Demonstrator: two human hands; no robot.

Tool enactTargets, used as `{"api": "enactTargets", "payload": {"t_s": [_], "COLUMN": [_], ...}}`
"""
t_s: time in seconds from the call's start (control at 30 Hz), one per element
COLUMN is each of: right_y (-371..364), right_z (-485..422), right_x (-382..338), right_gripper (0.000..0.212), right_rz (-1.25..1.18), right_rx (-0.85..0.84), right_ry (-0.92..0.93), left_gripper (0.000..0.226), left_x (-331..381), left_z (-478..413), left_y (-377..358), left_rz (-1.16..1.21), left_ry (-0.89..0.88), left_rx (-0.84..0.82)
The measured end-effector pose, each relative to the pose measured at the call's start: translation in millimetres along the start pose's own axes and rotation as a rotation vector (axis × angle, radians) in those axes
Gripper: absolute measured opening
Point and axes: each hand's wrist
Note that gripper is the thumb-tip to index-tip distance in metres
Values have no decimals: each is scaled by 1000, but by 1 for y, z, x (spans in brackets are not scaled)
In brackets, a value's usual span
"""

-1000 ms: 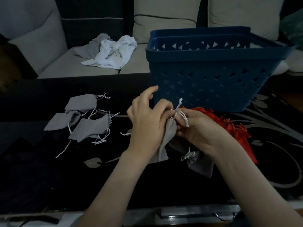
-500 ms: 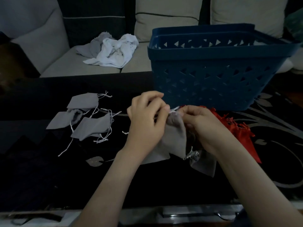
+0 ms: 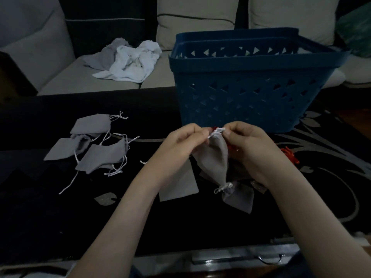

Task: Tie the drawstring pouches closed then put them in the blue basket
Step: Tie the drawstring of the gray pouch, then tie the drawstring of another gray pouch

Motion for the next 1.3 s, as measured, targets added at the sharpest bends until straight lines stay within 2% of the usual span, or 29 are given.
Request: {"api": "enactTargets", "payload": {"t_s": [0.1, 0.17, 0.23, 0.27, 0.33, 0.4, 0.5, 0.6, 0.73, 0.83, 0.93, 1.0, 1.07, 1.2, 1.3], "right_y": [10, 16, 22, 25, 31, 35, 39, 40, 31, 15, -1, -11, -22, -41, -49], "right_z": [2, 3, 6, 7, 6, 1, -7, -13, -12, -5, -4, -8, -12, -21, -23], "right_x": [-2, -4, -3, -1, 3, 9, 20, 31, 34, 33, 38, 47, 56, 64, 61], "right_gripper": [20, 19, 17, 18, 36, 50, 51, 51, 53, 68, 62, 56, 53, 45, 32], "right_rz": [53, 26, 45, 151, 438, 721, 981, 1112, 1287, 1260, 1184, 1214, 1256, 1267, 1097], "right_rx": [27, 39, -5, -36, -63, 4, 82, 91, 138, 96, -20, -84, -153, -221, -240], "right_ry": [20, -8, 21, 65, 139, 195, 278, 297, 306, 471, 587, 622, 631, 437, 324], "left_gripper": [10, 9, 17, 17, 18, 21, 20, 25, 45, 44, 23, 9, 12, 17, 16], "left_x": [1, -2, -5, -6, -8, -11, -17, -26, -31, -36, -38, -38, -38, -33, -25], "left_z": [-1, -5, -8, -10, -11, -11, -12, -12, -7, -4, -2, 0, 3, 11, 19], "left_y": [-6, -12, -17, -18, -23, -26, -23, -7, 13, 26, 34, 37, 42, 54, 60], "left_rz": [-128, -194, -242, -264, -304, -401, -655, -890, -1159, -1287, -1277, -1225, -1153, -859, -700], "left_ry": [0, 11, 25, 25, 29, 40, 79, 176, 442, 537, 562, 520, 442, 221, 103], "left_rx": [-107, -81, -39, -32, -54, -42, 131, 249, 139, 94, 41, 34, 49, 97, 140]}}
Point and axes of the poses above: each hand's wrist, its own z-axis away from the middle knuckle, its own y-axis out of the back of the hand, x = y × z, and after that the axes turned 10 degrees about -z, right-handed
